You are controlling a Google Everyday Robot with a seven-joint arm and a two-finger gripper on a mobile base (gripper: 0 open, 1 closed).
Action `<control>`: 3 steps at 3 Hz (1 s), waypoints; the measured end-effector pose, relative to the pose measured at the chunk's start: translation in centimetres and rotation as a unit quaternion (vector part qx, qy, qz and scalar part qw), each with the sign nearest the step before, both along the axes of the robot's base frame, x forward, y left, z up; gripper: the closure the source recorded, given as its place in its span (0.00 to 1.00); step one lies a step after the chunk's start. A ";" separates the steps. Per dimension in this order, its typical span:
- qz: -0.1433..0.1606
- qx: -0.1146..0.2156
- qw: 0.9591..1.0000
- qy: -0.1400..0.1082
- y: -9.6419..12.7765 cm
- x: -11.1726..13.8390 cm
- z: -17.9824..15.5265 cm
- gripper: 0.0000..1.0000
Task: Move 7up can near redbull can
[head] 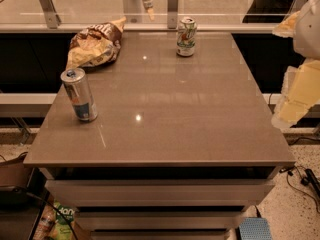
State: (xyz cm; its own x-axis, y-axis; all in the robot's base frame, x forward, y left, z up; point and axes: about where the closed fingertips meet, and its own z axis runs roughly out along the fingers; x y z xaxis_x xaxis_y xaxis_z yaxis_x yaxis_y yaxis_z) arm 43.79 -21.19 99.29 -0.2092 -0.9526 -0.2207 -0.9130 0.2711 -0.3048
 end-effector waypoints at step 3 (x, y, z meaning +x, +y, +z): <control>-0.028 0.039 0.998 -0.038 -0.6 1.0 1.0 0.00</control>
Offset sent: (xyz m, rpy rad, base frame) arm 0.0047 -0.0039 0.0039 0.0344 -0.0248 -0.0208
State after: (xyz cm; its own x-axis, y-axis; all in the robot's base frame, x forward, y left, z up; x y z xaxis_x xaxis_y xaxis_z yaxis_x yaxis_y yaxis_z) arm 44.79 -21.76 100.32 -0.2411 -0.9192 -0.3114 -0.8711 0.3464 -0.3481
